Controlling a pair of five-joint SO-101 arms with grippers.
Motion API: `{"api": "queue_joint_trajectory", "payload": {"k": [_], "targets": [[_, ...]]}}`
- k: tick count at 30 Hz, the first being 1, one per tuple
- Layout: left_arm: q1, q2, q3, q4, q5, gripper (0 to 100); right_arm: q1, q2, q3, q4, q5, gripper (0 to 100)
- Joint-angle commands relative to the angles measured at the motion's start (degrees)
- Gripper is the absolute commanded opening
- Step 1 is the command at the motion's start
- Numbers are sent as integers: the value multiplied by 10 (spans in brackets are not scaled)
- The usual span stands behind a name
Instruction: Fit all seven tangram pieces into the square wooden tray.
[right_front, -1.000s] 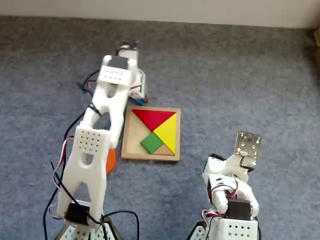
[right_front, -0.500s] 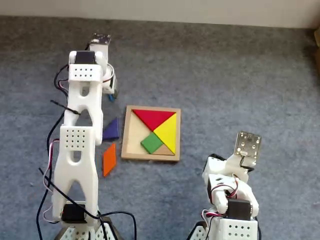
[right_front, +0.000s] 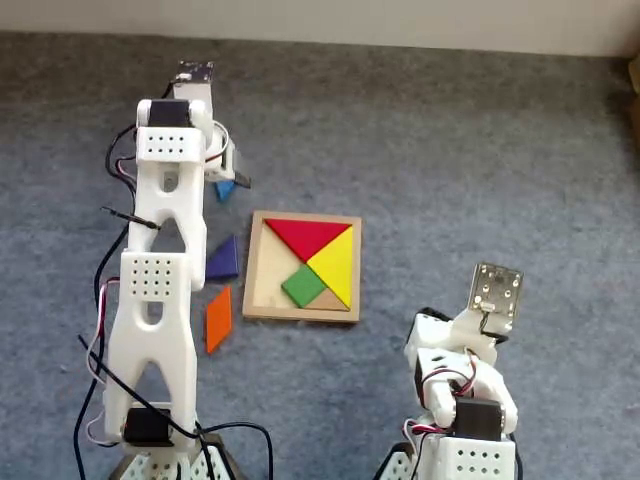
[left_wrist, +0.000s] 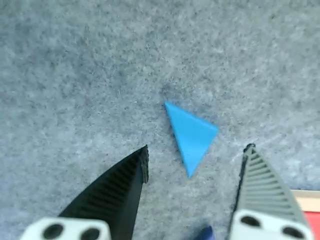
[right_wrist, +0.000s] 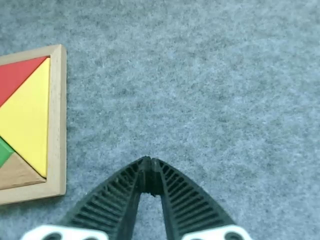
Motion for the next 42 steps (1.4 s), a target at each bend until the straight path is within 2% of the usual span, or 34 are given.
{"api": "queue_joint_trajectory", "payload": {"k": [1,9,22,31,36,42], "targets": [[-2,5,-19,-2,7,294,7,-3,82,-14,5,5],[-2,52,-23,-44,6,226,7,-3,82,-14,5,5],[-1,54,-20,-91,7,224,7,-3,82,-14,5,5],[-4,55,-19,-86,7,220,7,-3,82,-14,5,5],[-4,55,-19,-86,4,132,7,-3,82,-14,5,5],[-1,53,-23,-58,2,120,7,-3,82,-14,5,5]]}}
